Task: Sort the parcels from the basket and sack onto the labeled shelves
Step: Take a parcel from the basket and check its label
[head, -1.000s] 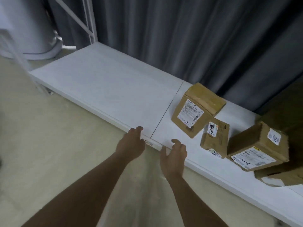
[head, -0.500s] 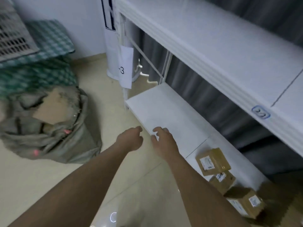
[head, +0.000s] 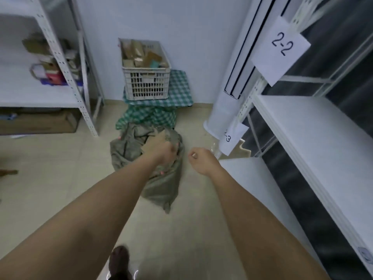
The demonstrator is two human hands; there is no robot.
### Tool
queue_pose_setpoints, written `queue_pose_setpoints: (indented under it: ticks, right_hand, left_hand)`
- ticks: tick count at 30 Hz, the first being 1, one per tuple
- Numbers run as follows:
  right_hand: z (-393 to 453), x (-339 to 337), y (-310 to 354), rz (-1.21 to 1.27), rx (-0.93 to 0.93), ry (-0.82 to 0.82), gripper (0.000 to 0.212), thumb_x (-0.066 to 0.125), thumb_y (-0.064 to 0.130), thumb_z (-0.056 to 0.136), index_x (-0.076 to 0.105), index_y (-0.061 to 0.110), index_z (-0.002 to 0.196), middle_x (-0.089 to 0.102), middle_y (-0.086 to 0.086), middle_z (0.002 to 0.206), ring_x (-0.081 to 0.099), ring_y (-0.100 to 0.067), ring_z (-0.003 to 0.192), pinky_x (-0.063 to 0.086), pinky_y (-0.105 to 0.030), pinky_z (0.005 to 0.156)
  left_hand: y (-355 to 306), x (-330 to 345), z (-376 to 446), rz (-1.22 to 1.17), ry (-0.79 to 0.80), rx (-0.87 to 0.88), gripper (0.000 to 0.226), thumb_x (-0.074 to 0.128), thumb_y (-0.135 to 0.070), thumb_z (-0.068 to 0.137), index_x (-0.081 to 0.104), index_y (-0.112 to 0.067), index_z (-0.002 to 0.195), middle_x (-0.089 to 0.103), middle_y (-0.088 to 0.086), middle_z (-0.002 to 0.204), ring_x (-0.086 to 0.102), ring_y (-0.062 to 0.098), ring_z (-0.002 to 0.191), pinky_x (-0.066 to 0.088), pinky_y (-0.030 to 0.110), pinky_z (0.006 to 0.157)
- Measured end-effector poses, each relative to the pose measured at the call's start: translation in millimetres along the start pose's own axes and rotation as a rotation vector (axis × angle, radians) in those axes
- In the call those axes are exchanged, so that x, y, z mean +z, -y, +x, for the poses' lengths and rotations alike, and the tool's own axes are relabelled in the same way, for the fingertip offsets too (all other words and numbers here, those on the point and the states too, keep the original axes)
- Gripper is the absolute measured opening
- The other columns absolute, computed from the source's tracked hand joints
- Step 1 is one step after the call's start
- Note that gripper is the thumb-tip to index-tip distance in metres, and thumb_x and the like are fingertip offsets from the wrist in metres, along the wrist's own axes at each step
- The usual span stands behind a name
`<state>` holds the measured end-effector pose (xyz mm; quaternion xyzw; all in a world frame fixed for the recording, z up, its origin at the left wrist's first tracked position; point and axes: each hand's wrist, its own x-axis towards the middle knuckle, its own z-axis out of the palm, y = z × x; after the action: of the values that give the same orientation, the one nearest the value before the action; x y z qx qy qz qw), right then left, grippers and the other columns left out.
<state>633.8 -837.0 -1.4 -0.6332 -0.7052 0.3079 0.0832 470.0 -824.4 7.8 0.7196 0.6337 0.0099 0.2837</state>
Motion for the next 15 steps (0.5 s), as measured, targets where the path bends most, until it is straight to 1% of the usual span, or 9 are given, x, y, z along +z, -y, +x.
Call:
queue_pose_setpoints:
  ticks: [1, 3, 5, 7, 8, 10, 12, 15]
  right_hand:
    - [14.8, 2.2, 17.9, -0.005, -0.018, 0.017, 0.021, 0.048, 0.018, 0.097, 0.066, 0.009, 0.1, 0.066, -0.012, 0.096, 0.057, -0.028, 0.085, 0.046, -0.033, 0.075]
    - [51.2, 8.2, 50.1, -0.003, -0.04, 0.056, 0.023, 0.047, 0.021, 0.1, 0.066, 0.008, 0.105, 0.066, -0.014, 0.099, 0.059, -0.032, 0.091, 0.048, -0.036, 0.079]
    - [89.6, 14.1, 80.5, 0.0, -0.022, 0.092, 0.029, 0.046, 0.021, 0.101, 0.063, -0.001, 0.108, 0.065, -0.023, 0.106, 0.06, -0.039, 0.098, 0.05, -0.041, 0.084]
    - [127.4, 19.4, 108.4, -0.003, -0.006, 0.095, 0.031, 0.046, 0.02, 0.101, 0.06, -0.006, 0.109, 0.062, -0.029, 0.109, 0.059, -0.043, 0.101, 0.05, -0.045, 0.086]
    - [145.8, 20.6, 122.0, -0.001, -0.005, 0.085, 0.03, 0.046, 0.019, 0.1, 0.061, -0.006, 0.109, 0.063, -0.028, 0.109, 0.059, -0.043, 0.101, 0.05, -0.046, 0.086]
    - [179.5, 18.4, 149.1, -0.004, -0.013, 0.062, 0.028, 0.045, 0.022, 0.102, 0.063, 0.001, 0.108, 0.066, -0.019, 0.107, 0.061, -0.035, 0.1, 0.05, -0.041, 0.086]
    - [211.6, 14.7, 173.7, 0.022, -0.018, 0.062, 0.027, 0.044, 0.024, 0.102, 0.065, 0.007, 0.107, 0.066, -0.013, 0.106, 0.061, -0.03, 0.099, 0.051, -0.038, 0.086]
    - [268.7, 7.6, 203.4, 0.057, -0.045, 0.087, 0.023, 0.046, 0.019, 0.102, 0.064, 0.01, 0.113, 0.064, -0.007, 0.114, 0.06, -0.024, 0.104, 0.049, -0.034, 0.088]
  left_hand:
    - [16.2, -16.2, 5.4, -0.02, 0.003, -0.024, 0.034, 0.041, -0.023, 0.099, 0.061, -0.003, 0.117, 0.06, 0.016, 0.118, 0.057, 0.026, 0.102, 0.045, 0.032, 0.083]
    - [50.1, -46.0, 22.8, -0.056, 0.013, -0.056, 0.031, 0.04, -0.024, 0.1, 0.059, -0.005, 0.115, 0.059, 0.015, 0.116, 0.056, 0.025, 0.099, 0.043, 0.032, 0.08]
    - [82.5, -74.9, 42.4, -0.07, 0.021, -0.07, 0.033, 0.041, -0.024, 0.1, 0.058, -0.006, 0.122, 0.059, 0.014, 0.122, 0.056, 0.027, 0.109, 0.044, 0.032, 0.085]
    - [114.3, -104.2, 59.8, -0.085, 0.0, -0.08, 0.033, 0.043, -0.023, 0.099, 0.058, -0.008, 0.125, 0.059, 0.012, 0.127, 0.056, 0.027, 0.114, 0.044, 0.031, 0.089]
    - [128.6, -119.5, 68.8, -0.093, -0.023, -0.083, 0.032, 0.045, -0.024, 0.098, 0.058, -0.01, 0.124, 0.059, 0.011, 0.127, 0.056, 0.026, 0.113, 0.045, 0.032, 0.09]
    - [154.0, -150.5, 87.3, -0.109, -0.069, -0.082, 0.032, 0.046, -0.024, 0.098, 0.058, -0.011, 0.124, 0.059, 0.01, 0.127, 0.056, 0.026, 0.114, 0.045, 0.033, 0.091]
    - [175.3, -177.2, 105.0, -0.12, -0.084, -0.088, 0.032, 0.046, -0.023, 0.097, 0.058, -0.01, 0.124, 0.059, 0.011, 0.128, 0.056, 0.027, 0.114, 0.044, 0.031, 0.09]
    - [206.9, -213.0, 142.1, -0.135, -0.104, -0.123, 0.032, 0.046, -0.02, 0.097, 0.058, -0.01, 0.125, 0.059, 0.012, 0.127, 0.056, 0.027, 0.113, 0.044, 0.031, 0.09]
